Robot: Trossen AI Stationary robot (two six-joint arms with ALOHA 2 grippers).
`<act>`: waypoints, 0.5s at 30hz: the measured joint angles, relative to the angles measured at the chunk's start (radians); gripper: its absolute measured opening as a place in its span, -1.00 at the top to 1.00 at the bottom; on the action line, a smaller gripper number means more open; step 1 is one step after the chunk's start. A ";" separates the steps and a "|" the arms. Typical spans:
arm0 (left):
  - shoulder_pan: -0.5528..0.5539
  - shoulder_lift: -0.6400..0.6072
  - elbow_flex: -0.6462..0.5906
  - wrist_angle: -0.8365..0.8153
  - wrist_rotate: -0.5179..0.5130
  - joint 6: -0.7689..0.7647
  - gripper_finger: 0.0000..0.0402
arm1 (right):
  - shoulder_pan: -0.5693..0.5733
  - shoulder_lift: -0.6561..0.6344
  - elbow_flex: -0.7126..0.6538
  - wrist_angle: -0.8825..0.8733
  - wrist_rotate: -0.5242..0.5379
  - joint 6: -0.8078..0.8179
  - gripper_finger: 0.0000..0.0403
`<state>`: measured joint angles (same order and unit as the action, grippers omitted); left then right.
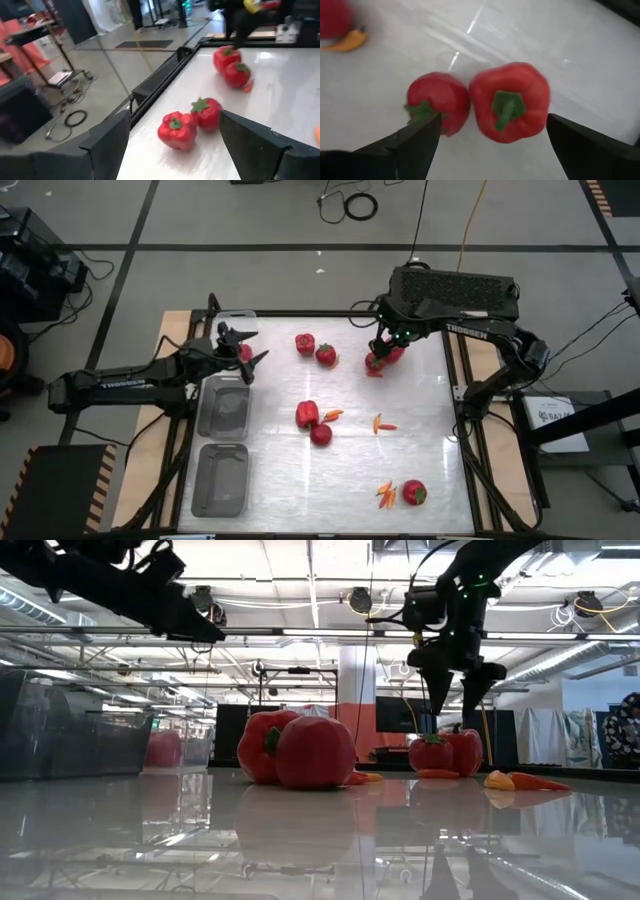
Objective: Sort produce into baskets
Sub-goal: Put the top right red bell pepper into the transparent bin
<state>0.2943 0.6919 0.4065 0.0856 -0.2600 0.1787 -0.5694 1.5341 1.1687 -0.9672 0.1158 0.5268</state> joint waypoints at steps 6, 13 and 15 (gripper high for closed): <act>0.001 -0.200 0.000 -0.037 0.000 -0.020 -0.53 | 0.030 0.000 0.000 -0.013 0.073 0.046 -0.75; 0.001 -0.356 0.000 -0.119 -0.135 -0.068 -0.53 | 0.033 0.000 0.000 0.010 0.095 0.071 -0.75; 0.001 -0.377 0.000 -0.137 -0.204 -0.080 -0.53 | 0.034 0.001 0.000 0.009 0.100 0.085 -0.75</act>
<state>0.2953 0.3145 0.4065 -0.0518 -0.4638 0.0992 -0.5351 1.5352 1.1687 -0.9587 0.2153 0.6116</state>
